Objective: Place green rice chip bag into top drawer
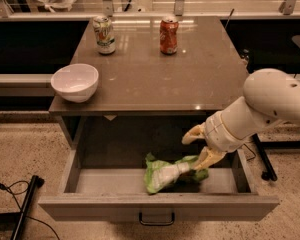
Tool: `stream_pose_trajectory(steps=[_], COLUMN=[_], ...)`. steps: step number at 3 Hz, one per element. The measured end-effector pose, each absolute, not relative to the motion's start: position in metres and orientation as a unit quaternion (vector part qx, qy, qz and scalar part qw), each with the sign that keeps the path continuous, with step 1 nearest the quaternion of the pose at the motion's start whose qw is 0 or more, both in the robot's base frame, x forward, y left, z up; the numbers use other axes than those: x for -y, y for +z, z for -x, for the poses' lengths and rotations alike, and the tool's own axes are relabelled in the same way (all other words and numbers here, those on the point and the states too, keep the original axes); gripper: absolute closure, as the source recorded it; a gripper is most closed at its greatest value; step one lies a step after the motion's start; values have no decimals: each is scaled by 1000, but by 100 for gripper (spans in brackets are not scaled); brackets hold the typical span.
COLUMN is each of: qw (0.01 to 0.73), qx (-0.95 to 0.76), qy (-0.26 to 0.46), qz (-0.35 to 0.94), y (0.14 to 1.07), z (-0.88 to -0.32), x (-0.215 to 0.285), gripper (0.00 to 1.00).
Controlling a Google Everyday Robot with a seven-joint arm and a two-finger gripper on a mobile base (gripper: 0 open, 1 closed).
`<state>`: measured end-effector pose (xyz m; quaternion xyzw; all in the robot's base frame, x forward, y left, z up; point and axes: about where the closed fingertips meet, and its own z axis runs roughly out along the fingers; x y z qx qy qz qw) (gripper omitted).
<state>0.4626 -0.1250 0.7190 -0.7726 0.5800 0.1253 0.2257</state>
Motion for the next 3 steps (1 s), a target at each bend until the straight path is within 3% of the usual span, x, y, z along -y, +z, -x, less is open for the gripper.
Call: stream_pose_trajectory(steps=[1,3], qw=[256,283], qx=[-564,-554], qy=[116,111], qz=[776,775], y=[777,824], z=[-452,-438], x=[148,173], gripper=[0,0])
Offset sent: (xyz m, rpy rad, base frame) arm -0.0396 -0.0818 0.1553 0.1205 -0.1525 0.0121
